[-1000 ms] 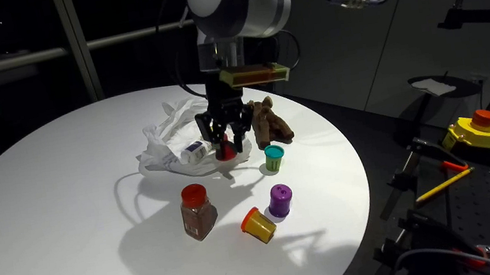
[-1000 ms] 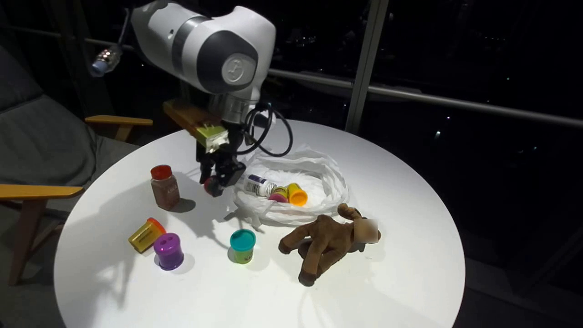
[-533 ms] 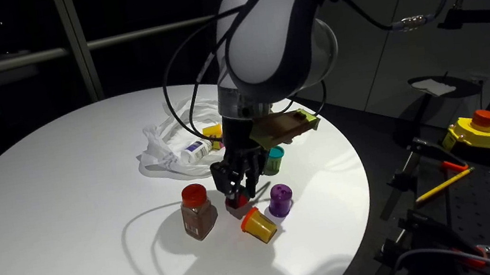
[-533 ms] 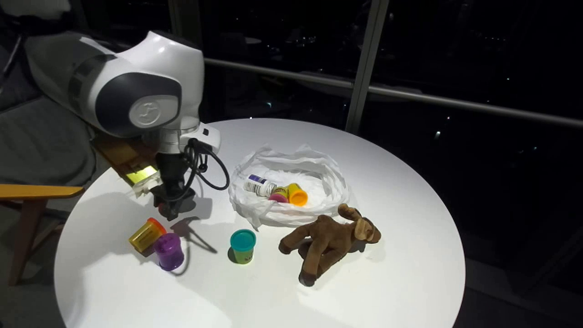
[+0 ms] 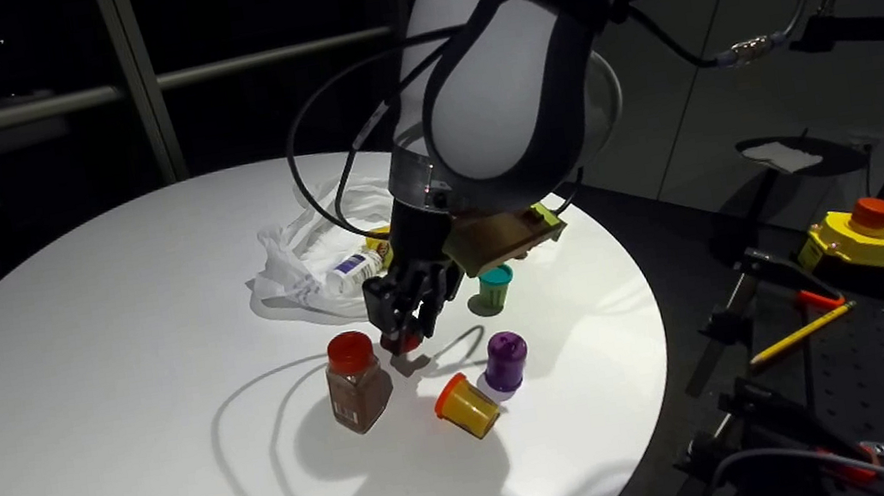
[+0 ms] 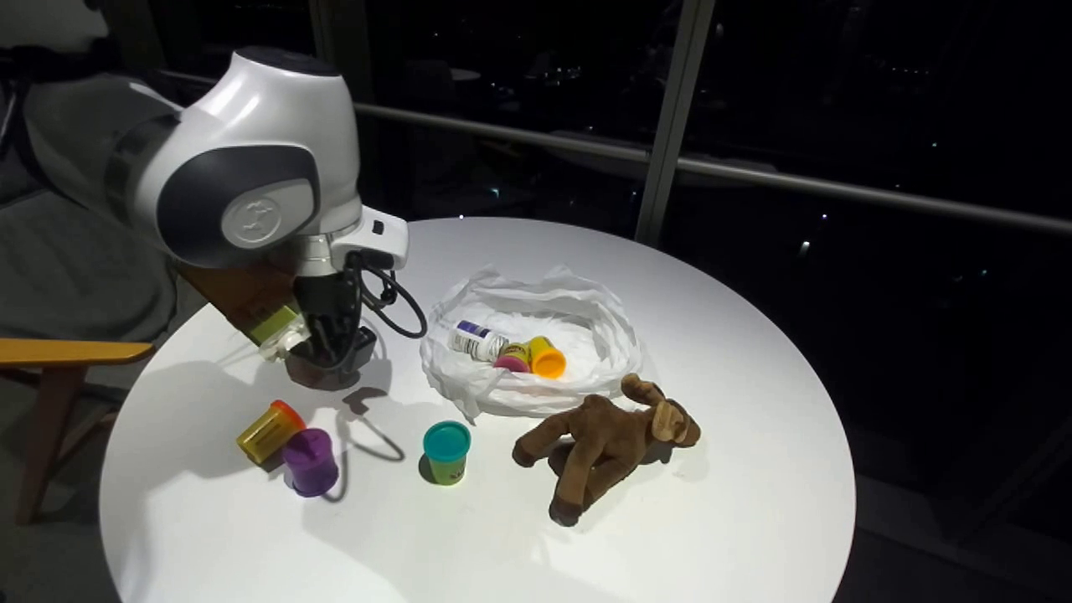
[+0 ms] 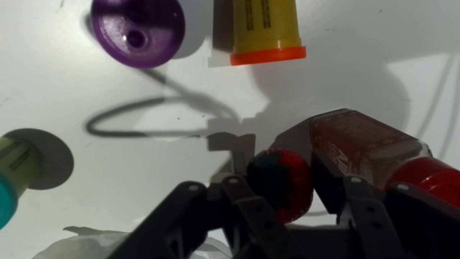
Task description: Remove the objects in the plastic and put them on the table
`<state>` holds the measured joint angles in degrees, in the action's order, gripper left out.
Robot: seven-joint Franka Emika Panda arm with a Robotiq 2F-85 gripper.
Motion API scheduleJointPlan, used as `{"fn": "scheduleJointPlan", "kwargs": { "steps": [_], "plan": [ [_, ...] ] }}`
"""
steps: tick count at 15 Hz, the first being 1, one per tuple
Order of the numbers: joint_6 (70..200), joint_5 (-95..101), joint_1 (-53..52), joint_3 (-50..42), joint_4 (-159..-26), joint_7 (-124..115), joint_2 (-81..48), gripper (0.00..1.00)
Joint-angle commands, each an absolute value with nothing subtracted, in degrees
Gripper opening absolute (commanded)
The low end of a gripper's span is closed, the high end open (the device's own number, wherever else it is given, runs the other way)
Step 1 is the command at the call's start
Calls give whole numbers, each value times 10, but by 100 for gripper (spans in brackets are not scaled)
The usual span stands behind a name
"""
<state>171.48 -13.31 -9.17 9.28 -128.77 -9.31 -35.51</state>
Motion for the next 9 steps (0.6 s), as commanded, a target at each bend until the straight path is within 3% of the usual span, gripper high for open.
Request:
{"fn": "scheduleJointPlan", "kwargs": {
  "steps": [1,8,9],
  "plan": [
    [1743,-112,-124,60,-1290,-112,-361,24],
    [1739,-95,-162,28,-1261,-124,-400,24],
    [1739,-97,-160,32,-1258,-124,-401,74]
  ]
}}
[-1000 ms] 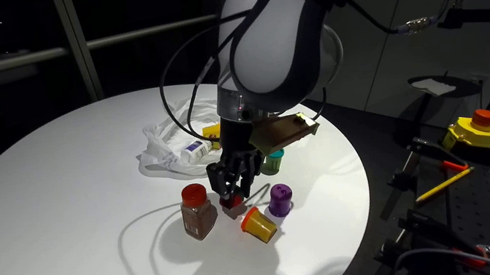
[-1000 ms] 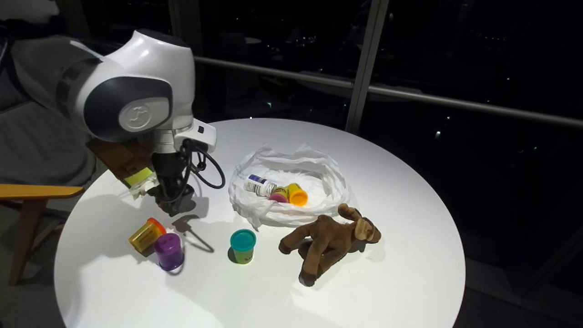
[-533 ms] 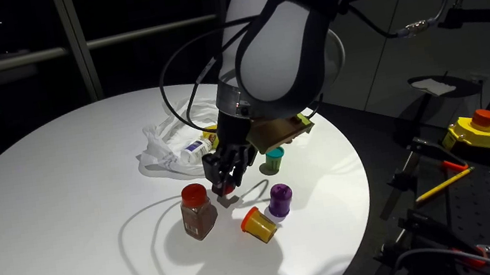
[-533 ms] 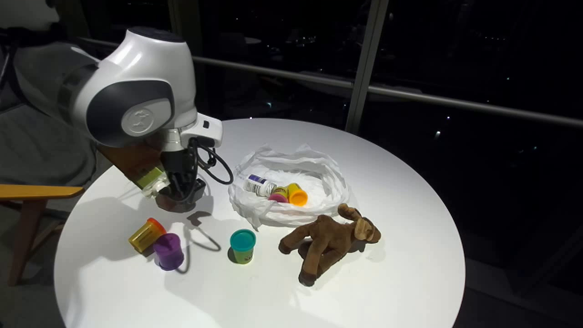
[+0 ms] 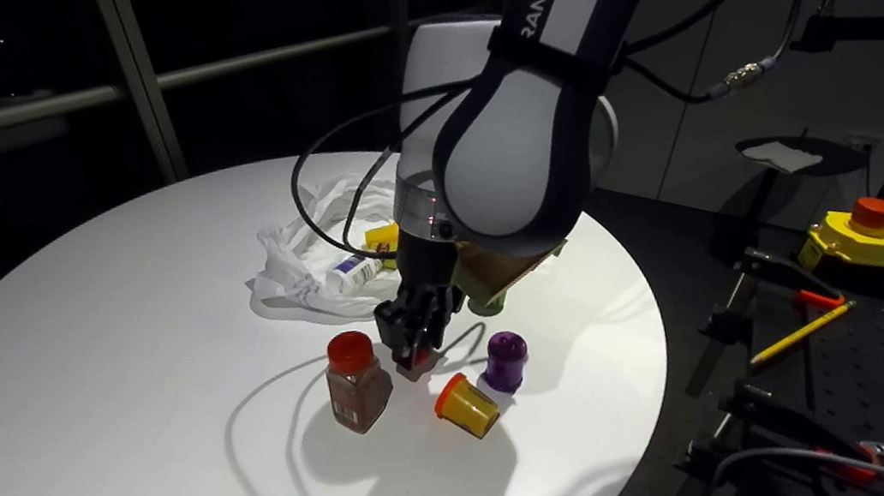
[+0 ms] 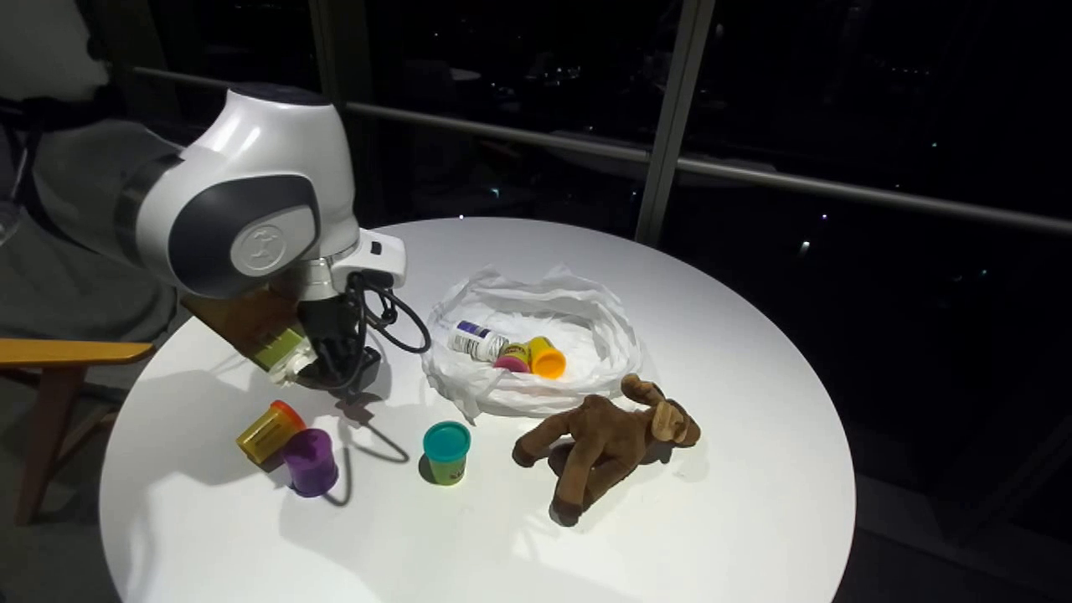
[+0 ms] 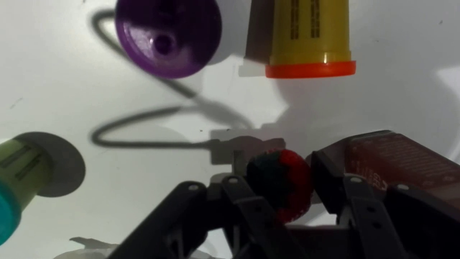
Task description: Remove the objects in the plastic and put them on the table
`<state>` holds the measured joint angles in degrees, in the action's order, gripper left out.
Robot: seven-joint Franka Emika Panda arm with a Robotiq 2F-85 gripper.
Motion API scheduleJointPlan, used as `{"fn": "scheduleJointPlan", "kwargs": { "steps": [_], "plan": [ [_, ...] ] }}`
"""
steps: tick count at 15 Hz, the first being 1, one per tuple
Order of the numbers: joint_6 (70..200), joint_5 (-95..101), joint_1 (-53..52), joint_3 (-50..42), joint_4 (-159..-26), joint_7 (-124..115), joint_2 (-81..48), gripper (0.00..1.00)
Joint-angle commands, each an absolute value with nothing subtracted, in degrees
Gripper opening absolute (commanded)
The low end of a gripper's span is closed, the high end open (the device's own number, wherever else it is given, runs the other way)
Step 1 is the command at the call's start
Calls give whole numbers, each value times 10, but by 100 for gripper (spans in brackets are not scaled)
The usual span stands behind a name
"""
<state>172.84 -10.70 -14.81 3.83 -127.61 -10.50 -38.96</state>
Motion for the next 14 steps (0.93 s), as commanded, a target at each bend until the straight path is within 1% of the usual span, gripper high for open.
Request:
{"fn": "scheduleJointPlan", "kwargs": {
  "steps": [1,2,3,4,5,7,10,14],
  "plan": [
    [1741,-99,-157,35,-1257,-124,-399,76],
    [1743,-102,-154,37,-1258,-125,-391,81],
    [1738,-103,-146,43,-1260,-122,-380,90],
    [1733,-105,-135,50,-1264,-117,-365,97],
    [1726,-105,-131,50,-1266,-117,-353,100],
    [1704,-117,-109,57,-1268,-123,-323,100],
    [1648,-138,-74,63,-1237,-137,-310,100],
    [1592,-100,-77,15,-1164,-135,-335,100]
  ]
}}
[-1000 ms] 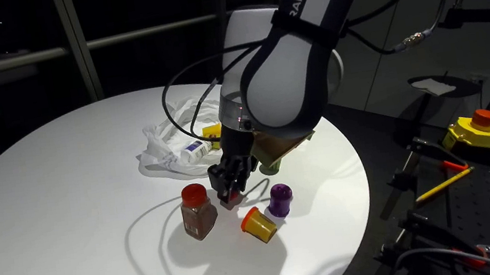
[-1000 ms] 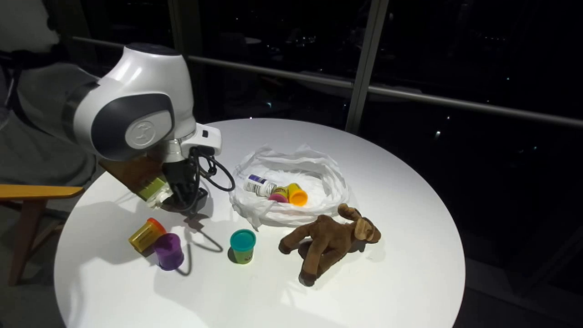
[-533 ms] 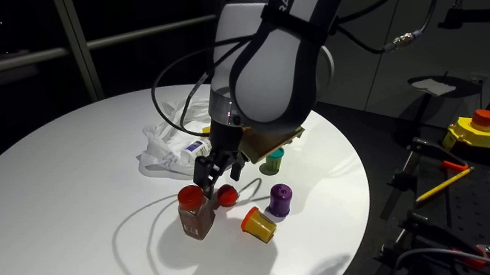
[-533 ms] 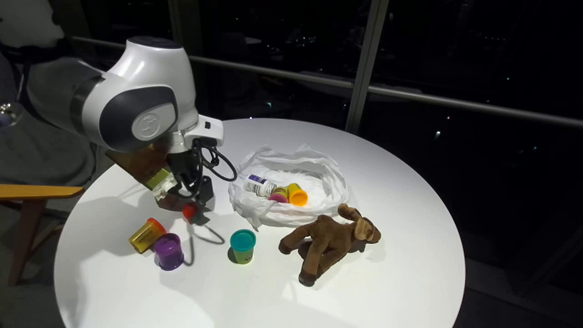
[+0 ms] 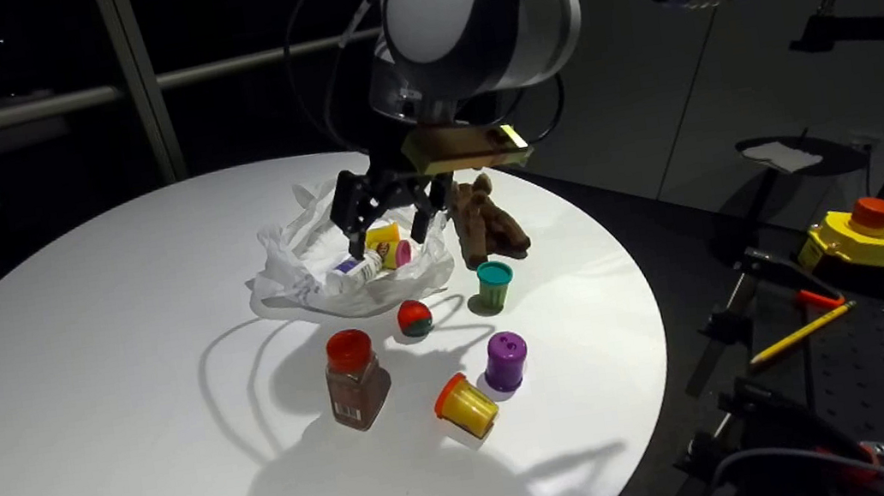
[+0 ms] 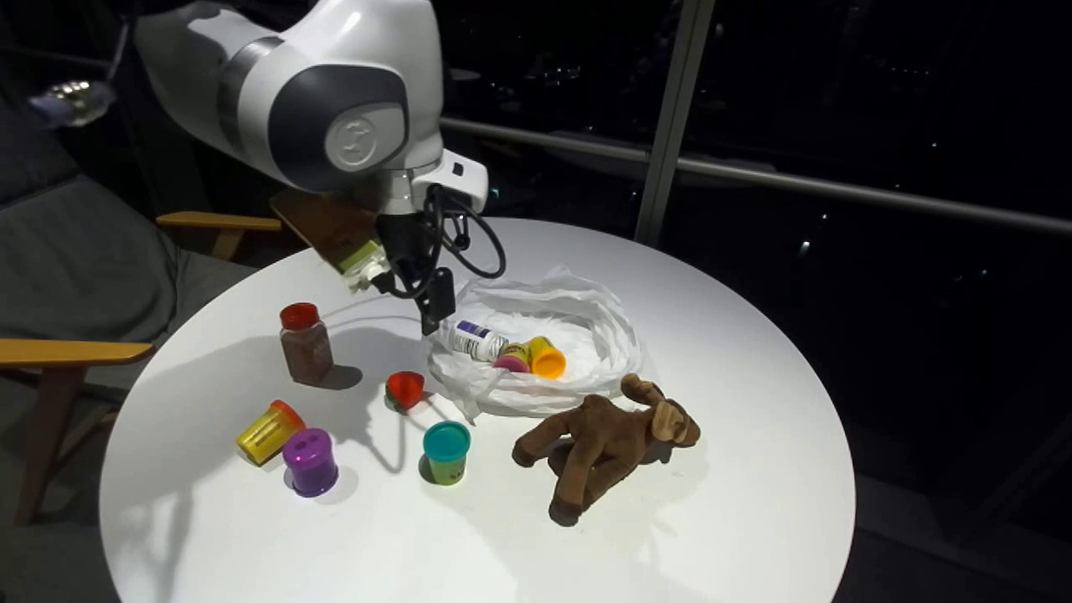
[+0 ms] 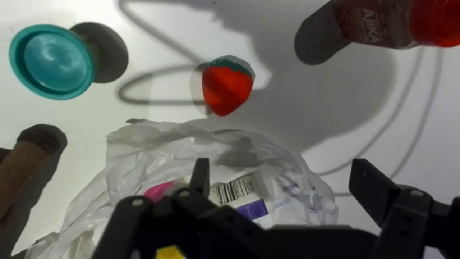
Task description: Remove the objects in the plastic and put them on the table
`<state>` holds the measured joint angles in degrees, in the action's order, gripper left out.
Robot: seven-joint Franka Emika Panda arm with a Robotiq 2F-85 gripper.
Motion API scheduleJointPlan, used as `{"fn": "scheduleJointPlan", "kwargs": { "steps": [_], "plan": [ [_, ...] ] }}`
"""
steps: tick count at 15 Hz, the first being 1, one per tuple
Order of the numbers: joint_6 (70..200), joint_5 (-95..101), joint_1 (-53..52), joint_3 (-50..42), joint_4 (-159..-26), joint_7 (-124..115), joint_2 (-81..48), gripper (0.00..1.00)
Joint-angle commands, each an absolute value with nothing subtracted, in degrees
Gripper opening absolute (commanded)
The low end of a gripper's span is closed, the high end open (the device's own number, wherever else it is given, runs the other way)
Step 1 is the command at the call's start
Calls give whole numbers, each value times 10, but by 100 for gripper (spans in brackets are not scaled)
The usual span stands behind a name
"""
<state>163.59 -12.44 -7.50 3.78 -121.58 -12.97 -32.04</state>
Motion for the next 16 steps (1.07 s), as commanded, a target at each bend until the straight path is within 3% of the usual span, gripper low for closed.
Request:
{"fn": "scheduleJointPlan", "kwargs": {
  "steps": [1,8,16],
  "plan": [
    [1571,-97,-74,12,-1144,-137,-342,100],
    [1484,-100,-65,14,-1037,-160,-416,100],
    [1504,-207,-57,12,-953,-295,-495,100]
  ]
}}
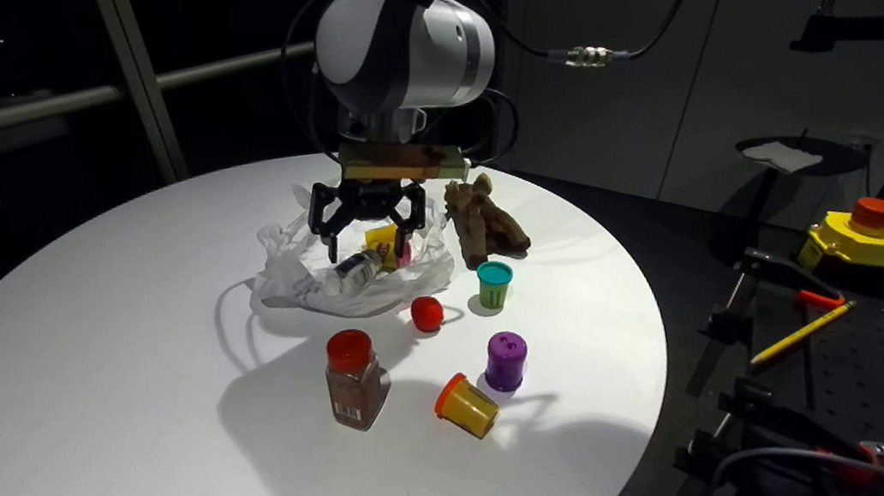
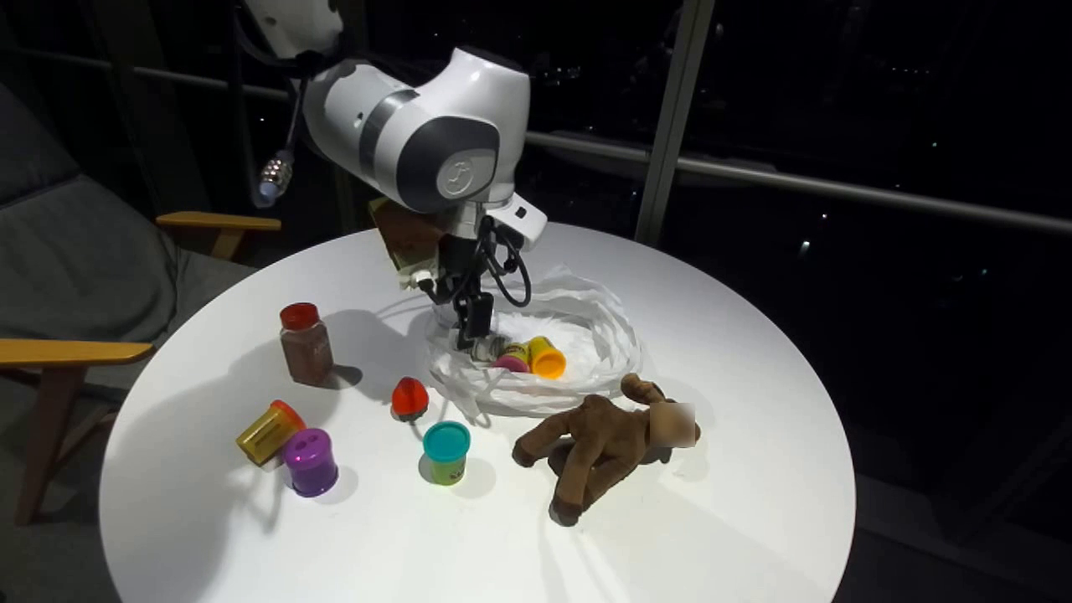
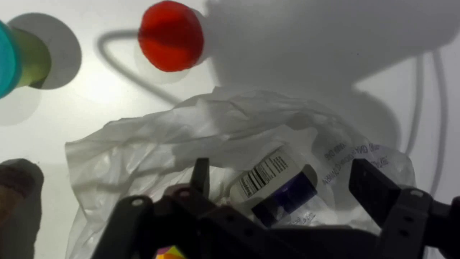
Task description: Remove the objects in the plastic and put them on the table
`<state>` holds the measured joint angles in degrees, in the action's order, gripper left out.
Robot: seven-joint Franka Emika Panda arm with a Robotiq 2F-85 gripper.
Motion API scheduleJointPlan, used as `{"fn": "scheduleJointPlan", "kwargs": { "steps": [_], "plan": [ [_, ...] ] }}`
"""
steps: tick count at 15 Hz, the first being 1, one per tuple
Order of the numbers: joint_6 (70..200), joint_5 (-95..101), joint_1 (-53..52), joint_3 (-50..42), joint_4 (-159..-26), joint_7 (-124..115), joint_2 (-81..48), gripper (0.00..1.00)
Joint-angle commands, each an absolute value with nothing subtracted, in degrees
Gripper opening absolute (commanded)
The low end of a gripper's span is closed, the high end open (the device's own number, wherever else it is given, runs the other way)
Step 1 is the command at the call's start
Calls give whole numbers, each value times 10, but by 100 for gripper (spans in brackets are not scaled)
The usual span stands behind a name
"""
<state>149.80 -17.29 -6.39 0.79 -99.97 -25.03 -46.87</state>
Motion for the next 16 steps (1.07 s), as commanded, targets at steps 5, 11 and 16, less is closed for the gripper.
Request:
{"fn": "scheduleJointPlan", "kwargs": {
  "steps": [5,11,16],
  "plan": [
    [1537,-263,-55,13,-906,-374,-530,100],
    [1554,-259,-63,3,-864,-454,-579,100],
    [1551,-249,-65,-8,-845,-501,-599,74]
  ]
}}
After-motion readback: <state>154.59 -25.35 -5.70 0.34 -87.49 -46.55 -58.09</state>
